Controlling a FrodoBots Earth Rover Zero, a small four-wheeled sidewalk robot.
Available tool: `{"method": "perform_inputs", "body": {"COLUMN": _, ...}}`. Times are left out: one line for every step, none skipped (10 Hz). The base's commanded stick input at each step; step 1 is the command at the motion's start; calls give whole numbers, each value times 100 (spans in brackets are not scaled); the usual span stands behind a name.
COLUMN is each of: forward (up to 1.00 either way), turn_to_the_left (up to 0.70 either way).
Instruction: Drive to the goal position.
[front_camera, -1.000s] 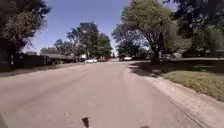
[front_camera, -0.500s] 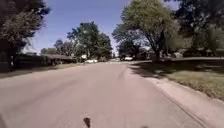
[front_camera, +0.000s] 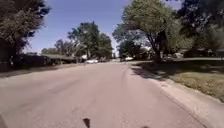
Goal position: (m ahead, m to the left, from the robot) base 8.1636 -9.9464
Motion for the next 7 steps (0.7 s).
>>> {"method": "perform_inputs", "body": {"forward": 50, "turn_to_the_left": 0}}
{"method": "perform_inputs", "body": {"forward": 50, "turn_to_the_left": 0}}
{"method": "perform_inputs", "body": {"forward": 50, "turn_to_the_left": 0}}
{"method": "perform_inputs", "body": {"forward": 50, "turn_to_the_left": 0}}
{"method": "perform_inputs", "body": {"forward": 50, "turn_to_the_left": 0}}
{"method": "perform_inputs", "body": {"forward": 50, "turn_to_the_left": 0}}
{"method": "perform_inputs", "body": {"forward": 50, "turn_to_the_left": 0}}
